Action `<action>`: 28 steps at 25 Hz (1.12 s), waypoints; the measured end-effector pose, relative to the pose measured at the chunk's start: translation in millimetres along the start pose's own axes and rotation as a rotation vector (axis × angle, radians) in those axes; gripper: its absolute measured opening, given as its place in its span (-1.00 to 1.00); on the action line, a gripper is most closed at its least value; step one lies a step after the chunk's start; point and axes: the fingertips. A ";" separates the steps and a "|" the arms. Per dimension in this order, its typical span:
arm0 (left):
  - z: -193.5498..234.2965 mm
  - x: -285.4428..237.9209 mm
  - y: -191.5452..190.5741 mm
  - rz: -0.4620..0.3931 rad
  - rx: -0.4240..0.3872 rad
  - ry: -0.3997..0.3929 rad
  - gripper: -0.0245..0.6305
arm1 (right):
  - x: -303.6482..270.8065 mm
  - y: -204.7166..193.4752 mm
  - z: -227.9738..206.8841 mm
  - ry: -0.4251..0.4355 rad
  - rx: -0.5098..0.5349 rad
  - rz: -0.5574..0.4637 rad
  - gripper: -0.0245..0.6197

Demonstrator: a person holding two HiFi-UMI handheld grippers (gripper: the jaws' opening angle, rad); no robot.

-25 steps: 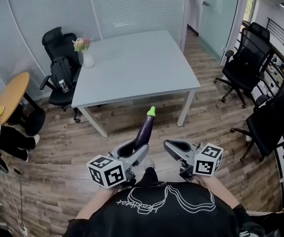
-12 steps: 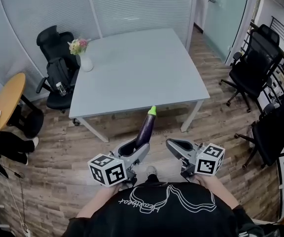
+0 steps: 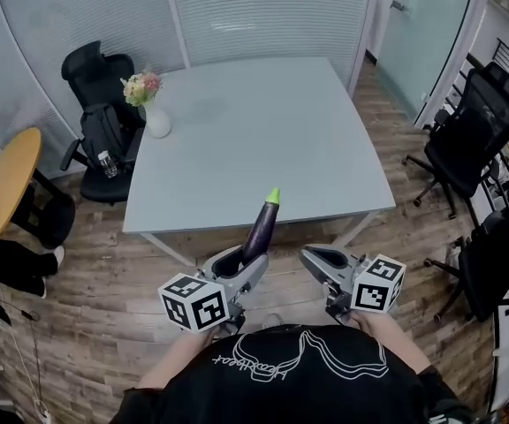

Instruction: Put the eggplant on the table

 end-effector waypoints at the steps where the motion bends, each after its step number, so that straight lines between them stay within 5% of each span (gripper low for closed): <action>1: 9.4 -2.6 5.2 -0.005 -0.004 0.008 -0.27 | -8.3 2.7 -5.4 -0.004 0.003 0.007 -0.90; 28: 129.4 -56.3 68.8 -0.048 -0.048 0.213 -0.27 | -103.0 45.7 -95.0 0.082 -0.011 0.057 -0.90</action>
Point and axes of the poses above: the fingertips, and each gripper's own axes: x backward along the fingers, z to its left, y out of its top, and after that the axes turned 4 degrees about -z, right-handed
